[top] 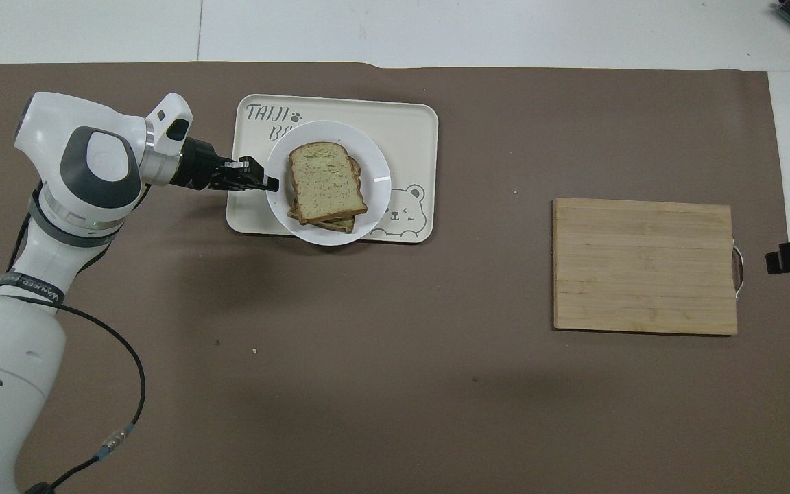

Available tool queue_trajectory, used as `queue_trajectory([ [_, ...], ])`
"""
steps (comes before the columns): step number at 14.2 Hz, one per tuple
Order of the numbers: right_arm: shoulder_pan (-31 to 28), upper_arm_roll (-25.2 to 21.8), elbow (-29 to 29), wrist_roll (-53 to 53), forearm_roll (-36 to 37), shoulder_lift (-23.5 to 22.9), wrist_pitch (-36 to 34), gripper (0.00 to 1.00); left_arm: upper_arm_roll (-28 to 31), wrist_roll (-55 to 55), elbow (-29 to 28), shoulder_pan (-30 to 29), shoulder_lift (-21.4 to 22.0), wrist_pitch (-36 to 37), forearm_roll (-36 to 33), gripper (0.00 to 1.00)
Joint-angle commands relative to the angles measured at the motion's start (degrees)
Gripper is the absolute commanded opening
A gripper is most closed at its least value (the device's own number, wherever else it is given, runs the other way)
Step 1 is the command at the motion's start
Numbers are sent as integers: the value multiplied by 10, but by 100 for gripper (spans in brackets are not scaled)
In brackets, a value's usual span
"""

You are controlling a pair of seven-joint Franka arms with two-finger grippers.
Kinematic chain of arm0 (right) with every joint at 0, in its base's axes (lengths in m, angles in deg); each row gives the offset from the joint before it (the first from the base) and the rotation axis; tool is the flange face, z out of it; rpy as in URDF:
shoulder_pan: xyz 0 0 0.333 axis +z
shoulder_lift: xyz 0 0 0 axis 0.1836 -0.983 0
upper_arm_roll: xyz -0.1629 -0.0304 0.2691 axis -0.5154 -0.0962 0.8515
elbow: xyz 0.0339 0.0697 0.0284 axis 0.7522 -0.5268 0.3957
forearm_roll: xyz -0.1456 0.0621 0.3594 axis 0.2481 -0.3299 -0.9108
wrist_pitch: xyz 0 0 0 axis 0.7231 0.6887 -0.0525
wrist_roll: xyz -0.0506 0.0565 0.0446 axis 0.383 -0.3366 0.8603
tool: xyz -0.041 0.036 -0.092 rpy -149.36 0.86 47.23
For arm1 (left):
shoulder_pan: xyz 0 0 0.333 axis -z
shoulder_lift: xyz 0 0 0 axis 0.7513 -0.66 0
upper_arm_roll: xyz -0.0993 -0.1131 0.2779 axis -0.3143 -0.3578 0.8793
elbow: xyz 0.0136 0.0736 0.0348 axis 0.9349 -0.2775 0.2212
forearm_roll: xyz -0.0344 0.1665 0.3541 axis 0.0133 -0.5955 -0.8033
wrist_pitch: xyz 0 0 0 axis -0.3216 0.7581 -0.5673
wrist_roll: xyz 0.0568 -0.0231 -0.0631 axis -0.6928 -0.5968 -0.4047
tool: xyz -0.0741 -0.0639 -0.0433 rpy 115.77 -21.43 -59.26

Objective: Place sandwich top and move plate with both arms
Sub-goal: 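Slide the white plate with the left gripper onto the cream tray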

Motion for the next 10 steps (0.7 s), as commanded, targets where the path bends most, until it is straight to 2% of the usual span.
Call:
queue_trajectory([
  [1, -3, 2, 5, 13, 2, -2, 1, 100, 6, -24, -18, 35, -1, -61, -13, 0],
  [4, -3, 2, 5, 13, 2, -2, 1, 100, 5, -31, -20, 58, -11, -114, -14, 0],
  [6, -3, 2, 5, 13, 2, -2, 1, 100, 6, -30, -23, 59, -10, -115, -15, 0],
  [8, -3, 2, 5, 13, 2, -2, 1, 100, 6, -30, -25, 59, -10, -114, -64, 0],
  [9, -3, 2, 5, 13, 2, -2, 1, 100, 5, -30, -25, 57, -10, -114, -89, 6],
  [10, -3, 2, 5, 13, 2, -2, 1, 100, 5, -28, -23, 57, -10, -114, -107, 23],
])
